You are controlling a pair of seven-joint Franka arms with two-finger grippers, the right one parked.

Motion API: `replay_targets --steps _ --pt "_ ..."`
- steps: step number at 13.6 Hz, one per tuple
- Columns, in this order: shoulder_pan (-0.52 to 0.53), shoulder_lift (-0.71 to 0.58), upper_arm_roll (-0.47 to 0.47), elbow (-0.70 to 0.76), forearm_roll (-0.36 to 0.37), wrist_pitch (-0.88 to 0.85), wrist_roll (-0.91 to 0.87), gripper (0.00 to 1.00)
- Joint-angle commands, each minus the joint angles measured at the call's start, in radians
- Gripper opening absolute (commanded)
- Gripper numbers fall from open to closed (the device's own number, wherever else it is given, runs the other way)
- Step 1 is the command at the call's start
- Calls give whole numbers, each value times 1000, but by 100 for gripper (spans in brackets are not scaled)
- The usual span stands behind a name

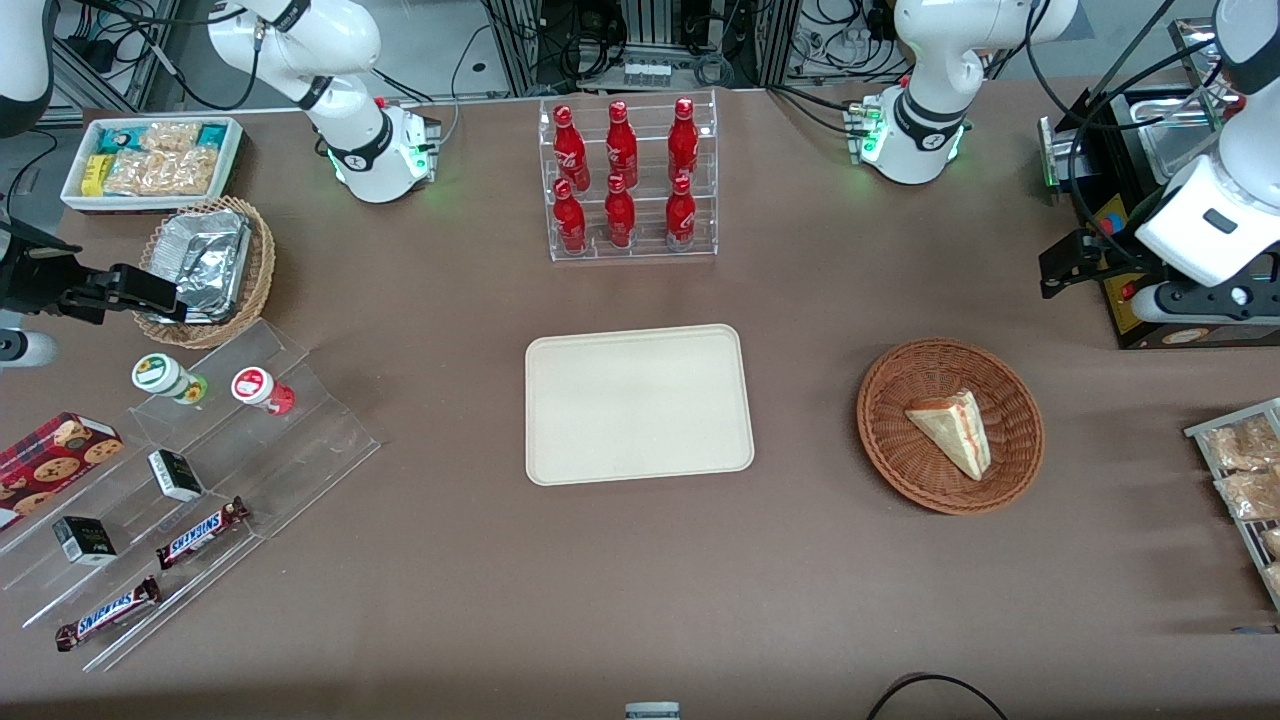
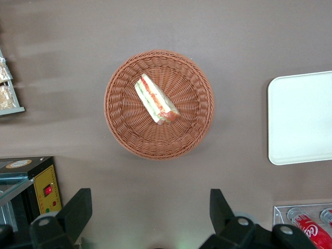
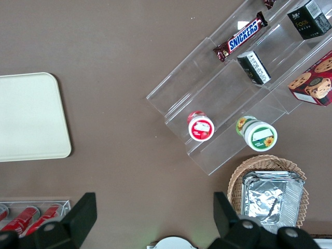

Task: Place sandwich from basket to tray
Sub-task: 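Move the left gripper from rest toward the wicker basket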

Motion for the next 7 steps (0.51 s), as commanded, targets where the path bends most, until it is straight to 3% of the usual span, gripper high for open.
replay_targets --steps 1,4,7 --pt "6 -10 15 13 3 -33 13 100" --pt "4 10 15 -28 12 11 0 100" --pt "4 -7 16 -204 13 181 -10 100"
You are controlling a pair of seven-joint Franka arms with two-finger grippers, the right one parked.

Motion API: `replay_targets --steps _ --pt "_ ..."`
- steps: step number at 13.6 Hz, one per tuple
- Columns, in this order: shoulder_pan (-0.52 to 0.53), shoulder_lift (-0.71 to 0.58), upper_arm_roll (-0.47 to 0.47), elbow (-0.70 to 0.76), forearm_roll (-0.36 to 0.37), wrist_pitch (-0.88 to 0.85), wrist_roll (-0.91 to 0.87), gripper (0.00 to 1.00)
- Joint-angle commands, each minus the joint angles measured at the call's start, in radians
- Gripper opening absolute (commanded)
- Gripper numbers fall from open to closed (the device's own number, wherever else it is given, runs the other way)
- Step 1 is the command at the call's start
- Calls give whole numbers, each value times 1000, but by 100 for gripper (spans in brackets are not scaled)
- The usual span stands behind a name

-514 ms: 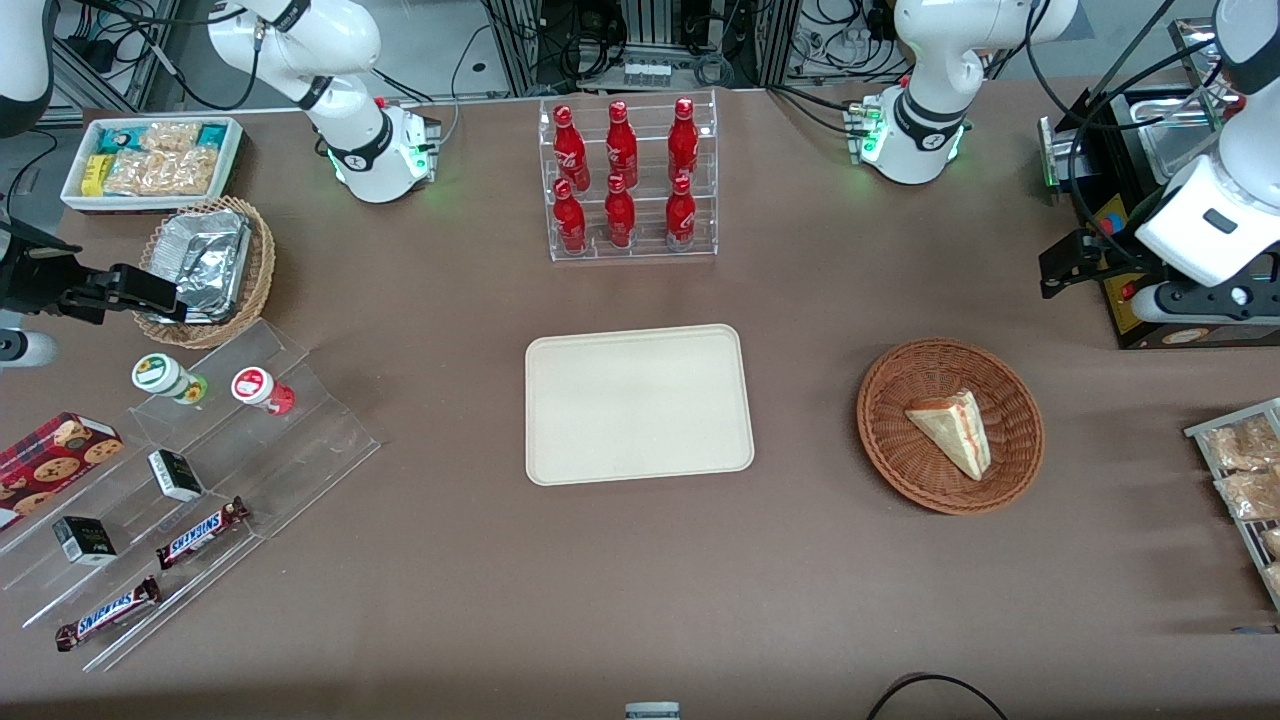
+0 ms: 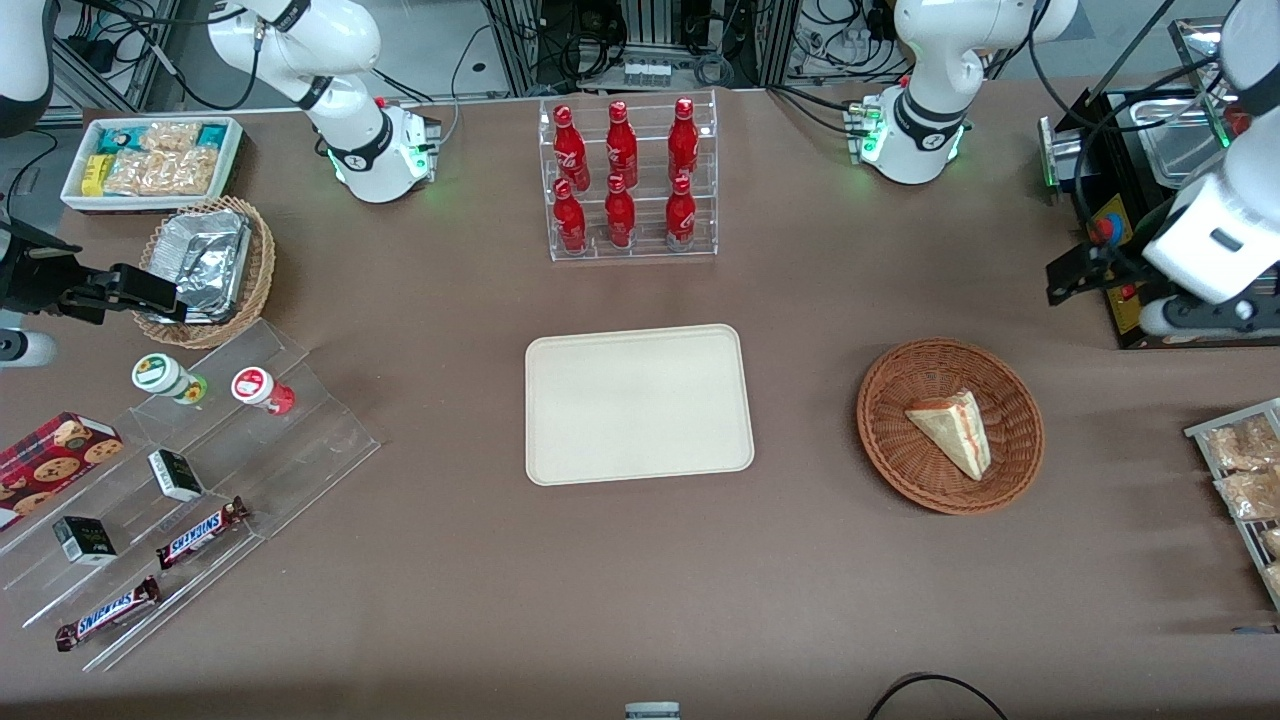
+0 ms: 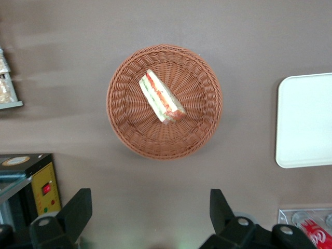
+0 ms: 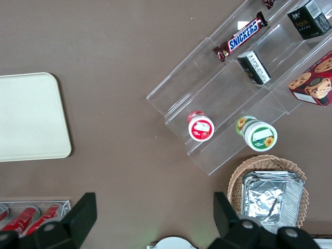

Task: Place sandwich from basket to tray
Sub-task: 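Move the left gripper from rest toward the wicker basket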

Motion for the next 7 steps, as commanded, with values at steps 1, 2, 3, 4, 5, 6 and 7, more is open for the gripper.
replay_targets --steps 1,2,3,4,5,6,7 --pt "5 -36 -2 -185 13 172 -10 100" --pt "7 -45 -2 -245 13 241 -19 100" --pt "7 -51 -2 -294 13 302 -64 100" --pt "5 -48 -2 -340 13 370 -145 100" --pt "5 -39 -4 -379 13 429 -268 100" --pt "4 -34 -4 -426 13 508 -362 100" --pt "2 -34 -4 -478 13 587 -432 100"
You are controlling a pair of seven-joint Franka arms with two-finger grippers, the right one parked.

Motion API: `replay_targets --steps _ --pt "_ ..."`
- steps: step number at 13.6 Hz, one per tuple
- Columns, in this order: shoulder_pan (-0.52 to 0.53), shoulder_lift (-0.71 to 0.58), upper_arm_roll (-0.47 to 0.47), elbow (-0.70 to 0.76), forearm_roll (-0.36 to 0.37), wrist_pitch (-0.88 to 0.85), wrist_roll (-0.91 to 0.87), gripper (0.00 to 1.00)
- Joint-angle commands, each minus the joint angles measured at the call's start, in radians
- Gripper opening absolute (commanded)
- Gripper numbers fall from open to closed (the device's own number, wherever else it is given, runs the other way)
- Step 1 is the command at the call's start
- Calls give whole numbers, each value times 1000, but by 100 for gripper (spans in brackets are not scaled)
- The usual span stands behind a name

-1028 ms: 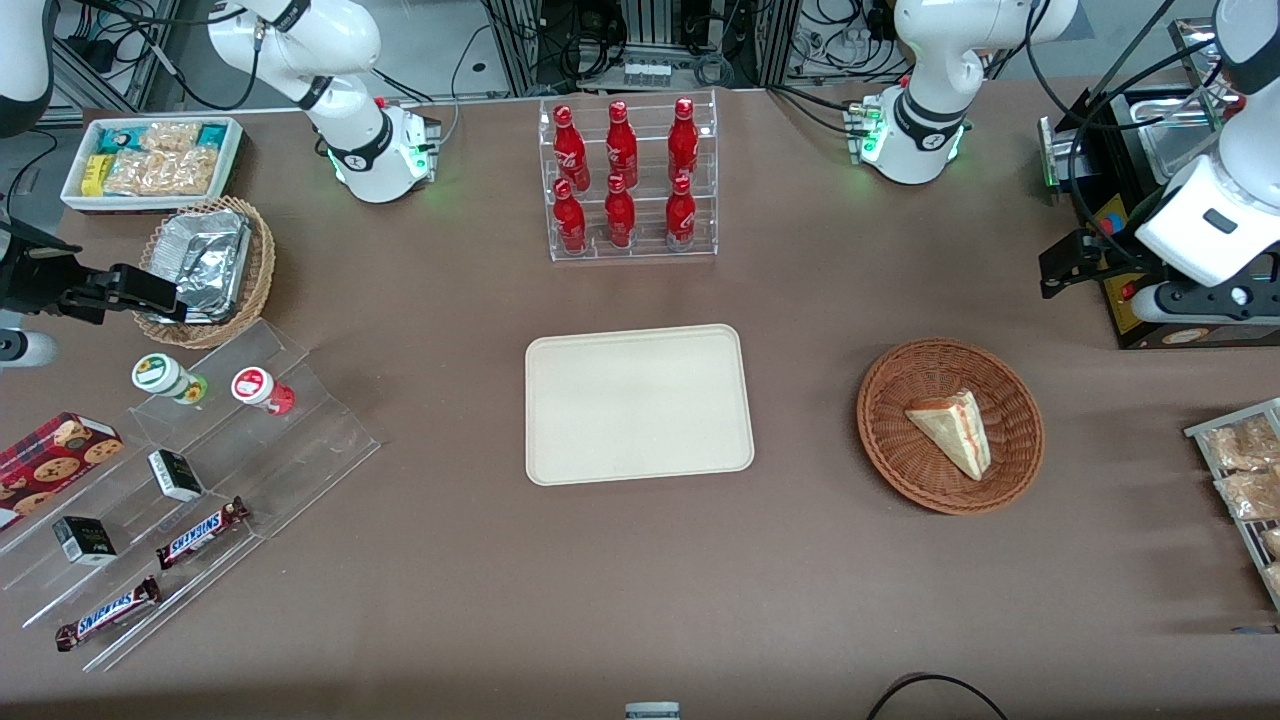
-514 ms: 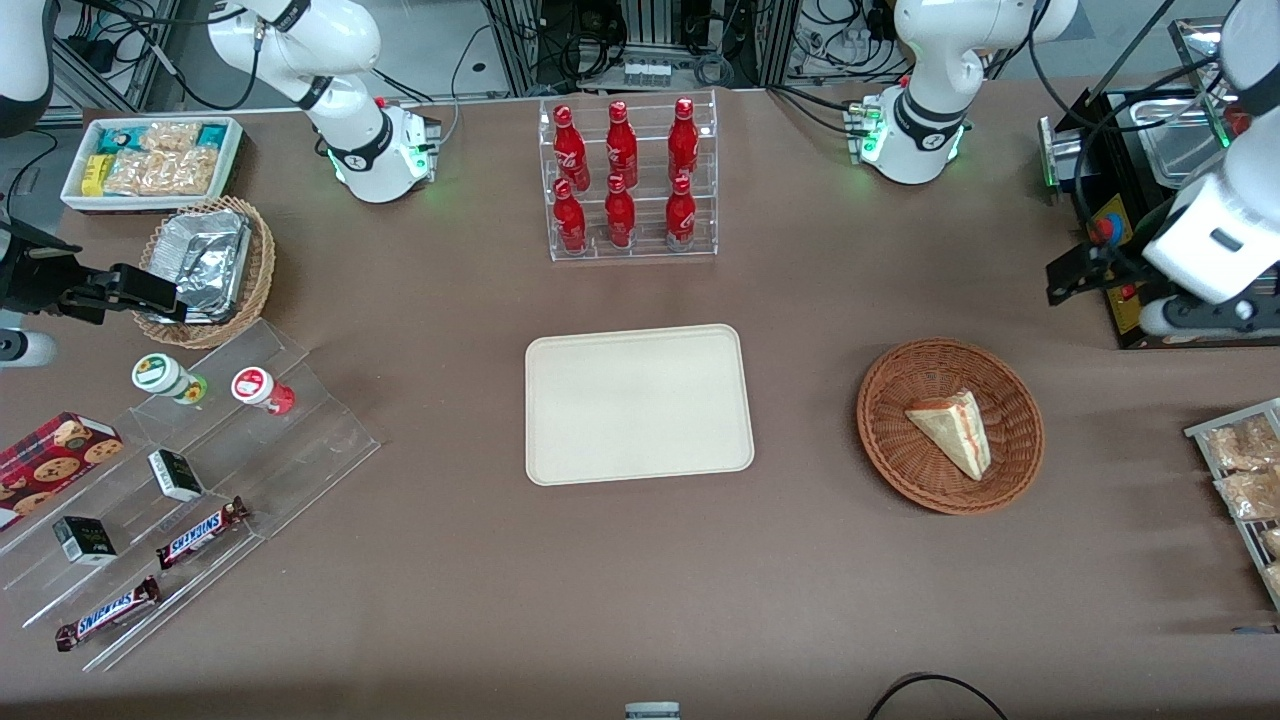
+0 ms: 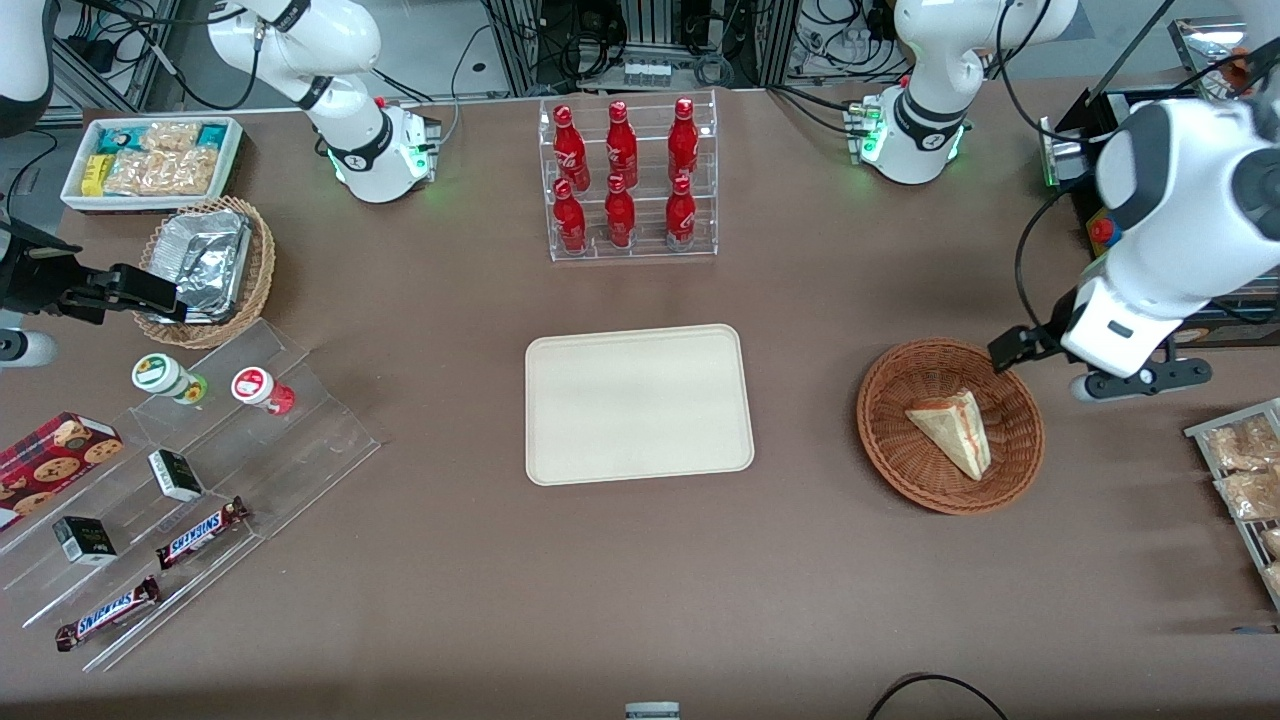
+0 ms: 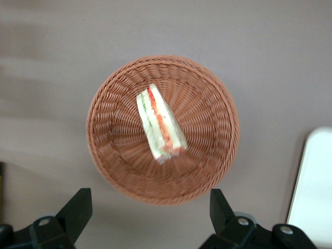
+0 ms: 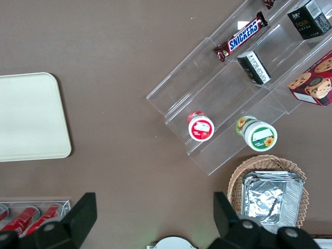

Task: Place sandwich from basket to tray
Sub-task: 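Lower the open left gripper over the wrapped sandwich in the basket, then close the left gripper on the sandwich and lift it from the basket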

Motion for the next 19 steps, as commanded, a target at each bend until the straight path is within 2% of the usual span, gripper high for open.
replay_targets --steps 1,3,12,19 --pt "3 -32 -5 -145 13 168 -187 100" --pt "3 0 -5 -183 13 245 -226 100" --pt "3 165 -3 -190 13 389 -269 100" --pt "3 234 -3 -200 13 474 -289 100"
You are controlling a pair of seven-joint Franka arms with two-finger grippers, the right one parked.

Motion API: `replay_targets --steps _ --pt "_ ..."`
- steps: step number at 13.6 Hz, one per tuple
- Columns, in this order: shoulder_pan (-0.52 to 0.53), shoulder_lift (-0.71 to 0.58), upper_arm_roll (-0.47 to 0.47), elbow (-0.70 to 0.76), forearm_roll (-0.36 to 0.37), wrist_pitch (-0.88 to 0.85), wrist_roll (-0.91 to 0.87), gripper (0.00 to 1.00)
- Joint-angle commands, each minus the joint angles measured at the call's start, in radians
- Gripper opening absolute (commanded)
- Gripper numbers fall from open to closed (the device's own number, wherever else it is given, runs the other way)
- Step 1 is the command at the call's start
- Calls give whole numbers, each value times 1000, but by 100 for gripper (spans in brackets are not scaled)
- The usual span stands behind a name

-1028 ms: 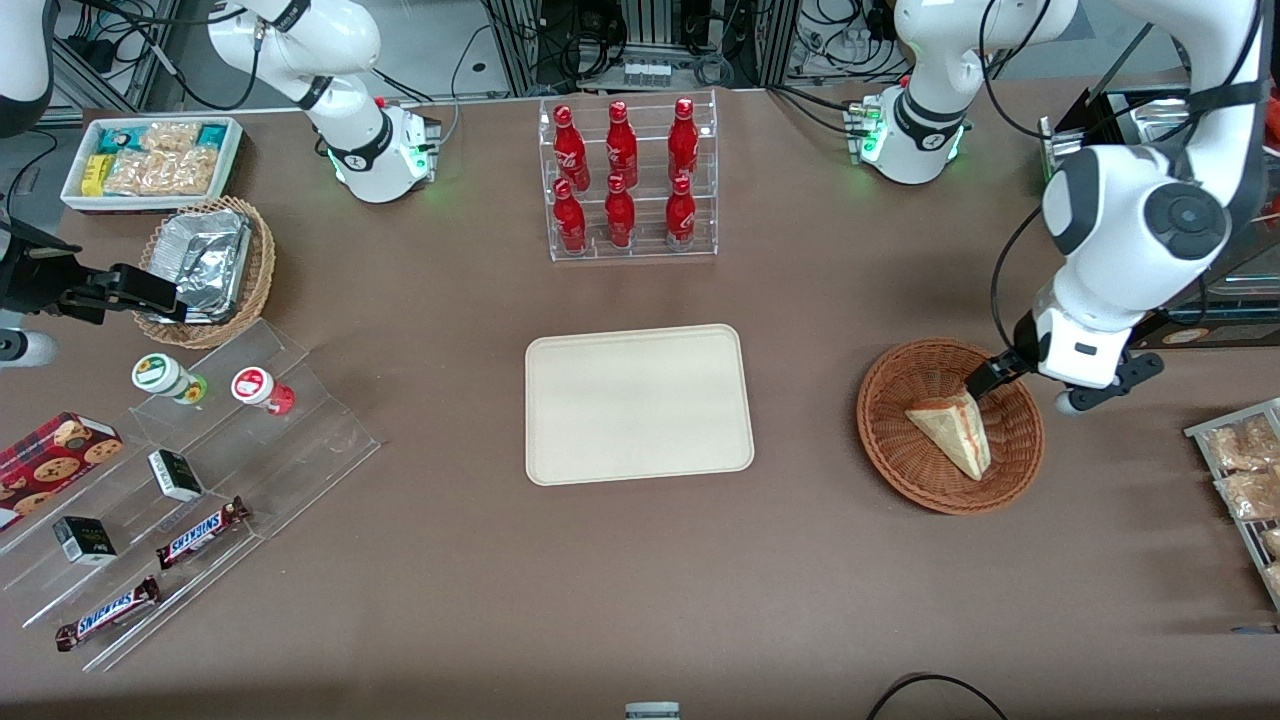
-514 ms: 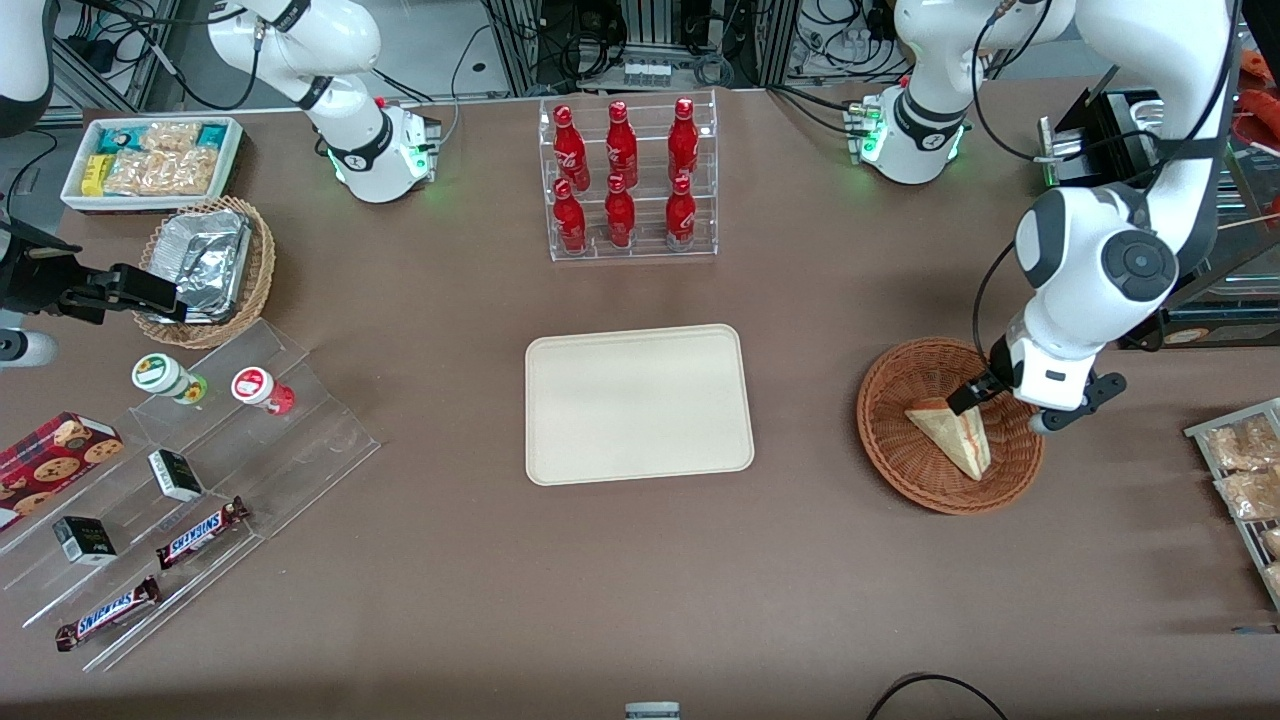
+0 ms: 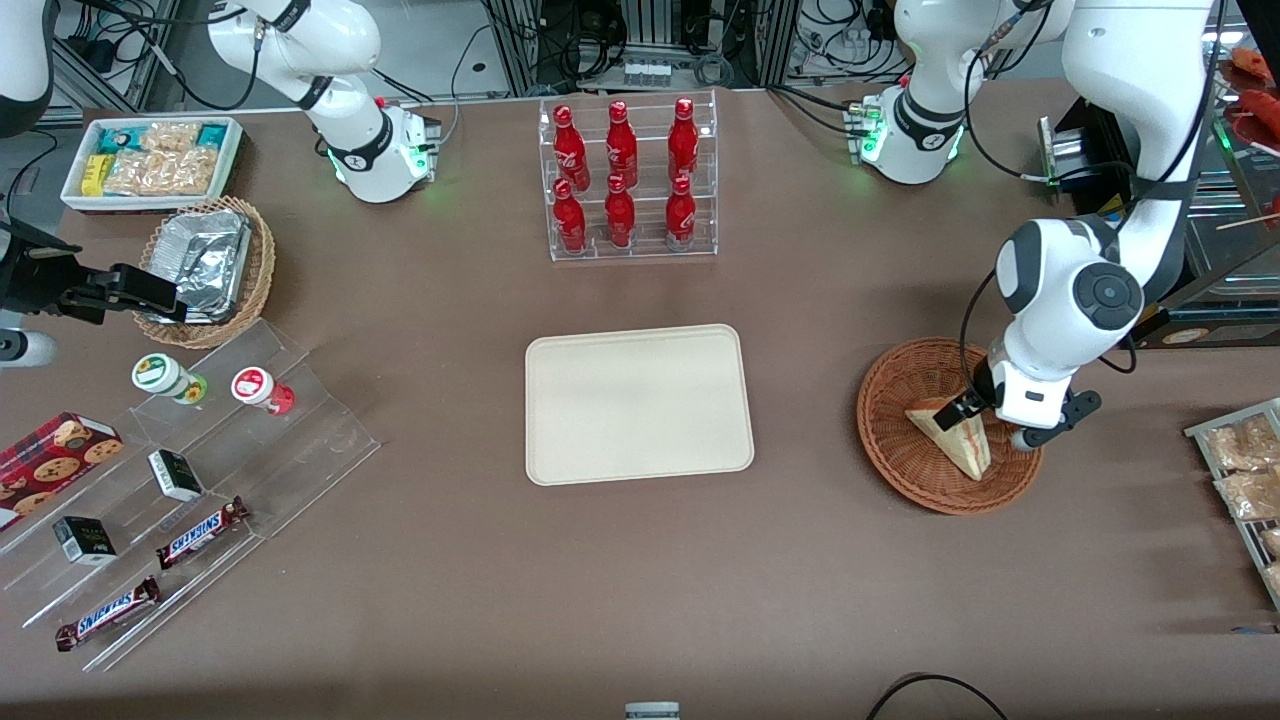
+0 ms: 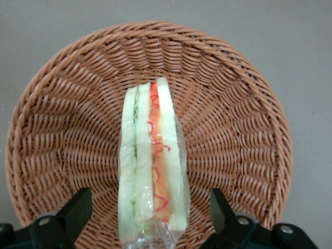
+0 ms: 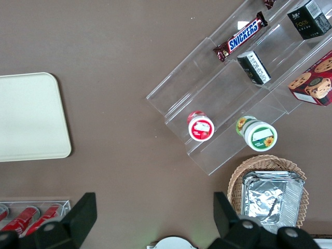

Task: Place sandwich from basket to tray
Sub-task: 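Close the left gripper on the sandwich and lift it from the basket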

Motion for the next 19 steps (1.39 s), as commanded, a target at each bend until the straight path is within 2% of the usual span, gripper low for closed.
replay_targets --steps 1,2,3,4,5,6,7,10,13,16,19 --pt "3 14 -3 -9 13 29 -27 100" --pt "3 23 -3 -8 13 30 -27 98" --pt "3 33 -3 -9 13 45 -30 89" --pt "3 35 -3 -9 13 45 -35 66" --pt "2 35 -3 -9 13 45 -43 33" --pt "2 35 -3 -8 13 45 -43 5" --pt "2 35 -3 -8 13 44 -40 0" --pt "-4 2 -4 1 13 15 -40 0" --pt "-26 -66 -21 99 40 -182 -30 0" --pt "-147 -62 -26 289 50 -448 -33 0" --pt "-312 -59 -26 354 53 -487 -24 0"
